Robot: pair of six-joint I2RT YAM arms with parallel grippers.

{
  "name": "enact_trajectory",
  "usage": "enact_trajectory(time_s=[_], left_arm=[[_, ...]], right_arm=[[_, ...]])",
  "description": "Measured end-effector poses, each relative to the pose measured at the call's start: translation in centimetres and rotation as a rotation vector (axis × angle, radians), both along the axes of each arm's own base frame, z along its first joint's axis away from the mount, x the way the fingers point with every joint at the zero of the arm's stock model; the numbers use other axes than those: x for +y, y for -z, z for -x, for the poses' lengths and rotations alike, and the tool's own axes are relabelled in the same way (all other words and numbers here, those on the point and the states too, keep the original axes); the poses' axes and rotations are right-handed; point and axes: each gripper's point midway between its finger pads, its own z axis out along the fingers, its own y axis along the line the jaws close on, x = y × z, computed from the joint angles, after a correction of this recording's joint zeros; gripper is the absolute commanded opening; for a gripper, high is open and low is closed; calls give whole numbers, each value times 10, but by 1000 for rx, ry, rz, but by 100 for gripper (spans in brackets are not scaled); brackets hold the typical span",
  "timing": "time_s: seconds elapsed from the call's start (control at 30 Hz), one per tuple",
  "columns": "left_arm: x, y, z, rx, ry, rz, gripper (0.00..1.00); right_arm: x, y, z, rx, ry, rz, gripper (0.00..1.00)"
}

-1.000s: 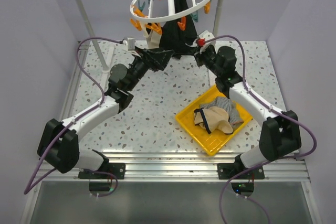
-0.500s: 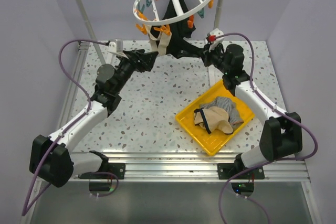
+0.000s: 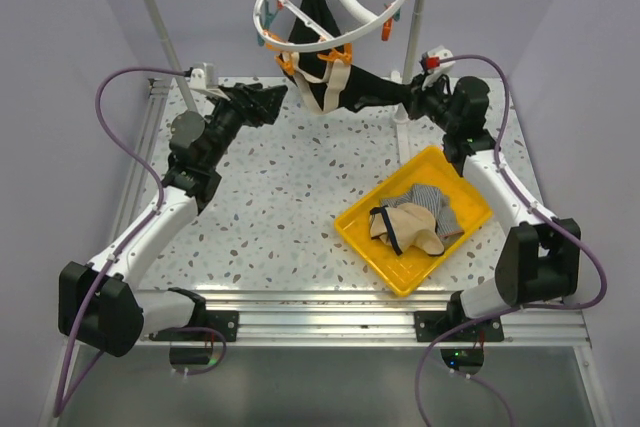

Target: Remove the underwear clipped to the hanger

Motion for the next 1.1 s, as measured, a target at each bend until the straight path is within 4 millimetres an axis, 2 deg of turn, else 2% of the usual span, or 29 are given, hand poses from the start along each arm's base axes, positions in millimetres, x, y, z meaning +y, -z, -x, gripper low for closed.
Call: enact_trajectory(time_s=[0.13, 0.33, 0.5, 0.73, 0.97, 1.1], left_arm=[[-1, 0, 1, 3, 8, 3, 79], [-2, -1, 1, 10, 14, 20, 76], [-4, 2, -2, 47, 24, 75, 74], [-11, 13, -19, 135, 29, 165, 74], [-29, -12, -23, 120, 52, 224, 74], [-32, -22, -24, 115, 36, 249, 72]], right_arm=[[-16, -10, -6, -10, 37, -18, 0], [-24, -16, -9, -7, 58, -43, 0], [-20, -15, -6, 9, 34, -61, 0], [-12, -13, -1, 23, -13, -77, 0], [-6, 1, 6, 66, -50, -93, 0], [-3, 11, 10, 94, -67, -101, 0]])
